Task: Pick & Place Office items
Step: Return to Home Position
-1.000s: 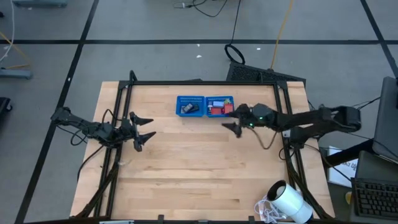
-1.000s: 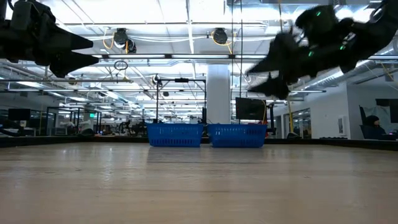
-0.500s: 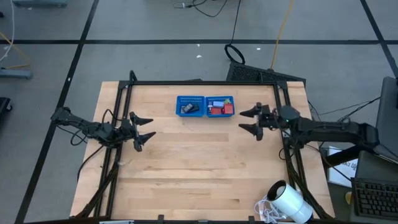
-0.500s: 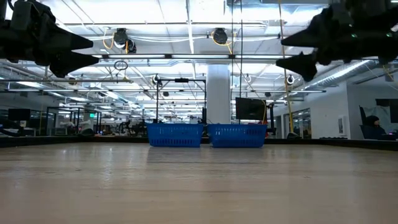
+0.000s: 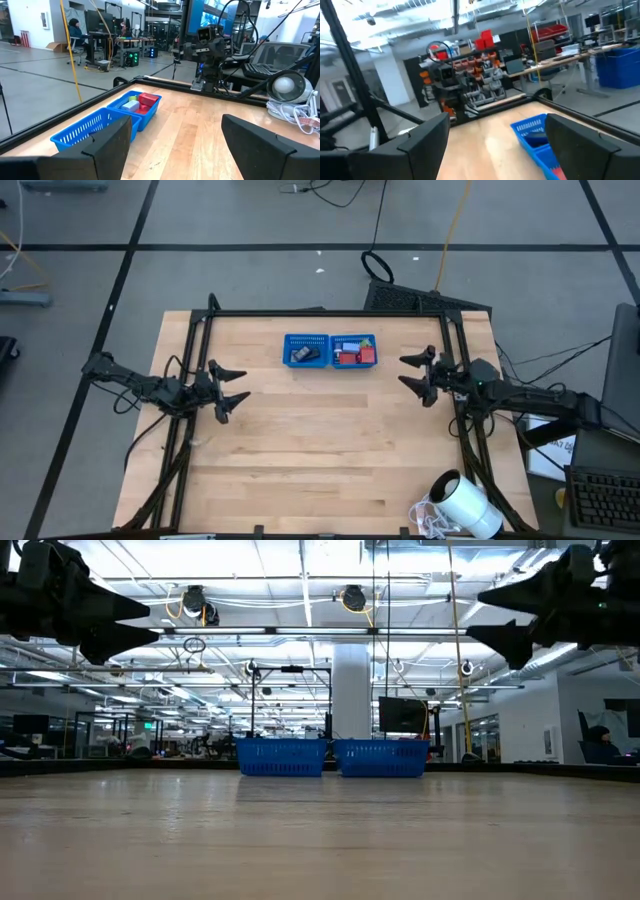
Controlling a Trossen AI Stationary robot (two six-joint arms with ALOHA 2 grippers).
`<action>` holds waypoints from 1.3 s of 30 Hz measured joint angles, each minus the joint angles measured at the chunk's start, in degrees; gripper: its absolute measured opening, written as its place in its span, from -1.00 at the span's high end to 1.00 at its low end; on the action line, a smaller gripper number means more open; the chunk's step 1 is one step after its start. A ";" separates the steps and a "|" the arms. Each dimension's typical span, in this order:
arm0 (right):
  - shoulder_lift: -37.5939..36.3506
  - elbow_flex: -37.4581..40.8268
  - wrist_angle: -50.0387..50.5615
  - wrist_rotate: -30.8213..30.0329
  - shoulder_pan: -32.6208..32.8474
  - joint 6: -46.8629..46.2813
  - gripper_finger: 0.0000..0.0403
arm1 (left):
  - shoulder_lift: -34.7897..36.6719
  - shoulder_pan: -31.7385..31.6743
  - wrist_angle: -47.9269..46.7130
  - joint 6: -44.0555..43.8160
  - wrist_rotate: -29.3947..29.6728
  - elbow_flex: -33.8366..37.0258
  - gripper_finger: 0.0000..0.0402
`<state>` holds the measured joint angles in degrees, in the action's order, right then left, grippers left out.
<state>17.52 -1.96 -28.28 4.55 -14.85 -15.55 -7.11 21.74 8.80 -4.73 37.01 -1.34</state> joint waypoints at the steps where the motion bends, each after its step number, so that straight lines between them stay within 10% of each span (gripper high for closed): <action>1: -0.35 0.04 -0.03 0.18 0.24 -0.54 -0.56 | 0.00 0.00 0.01 0.02 0.00 0.00 -0.53; 10: -0.46 0.15 -1.52 2.45 11.53 -1.46 -0.56 | 0.00 -0.02 0.00 0.00 0.00 0.00 -0.58; 18: -0.50 0.22 -0.79 -10.00 22.39 6.11 -0.56 | 0.00 0.00 0.00 0.00 0.00 0.00 -0.52; 27: -1.93 0.26 11.41 -24.75 23.59 9.44 -0.56 | 0.00 -0.02 0.00 0.02 0.00 0.00 -0.57; 39: -13.33 0.31 20.12 -25.14 23.61 15.68 -0.56 | 0.00 -0.02 0.00 0.00 0.00 0.00 -0.56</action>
<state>4.19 -1.65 -8.15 -20.59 8.75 0.13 -7.11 21.72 8.80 -4.73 37.01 -1.34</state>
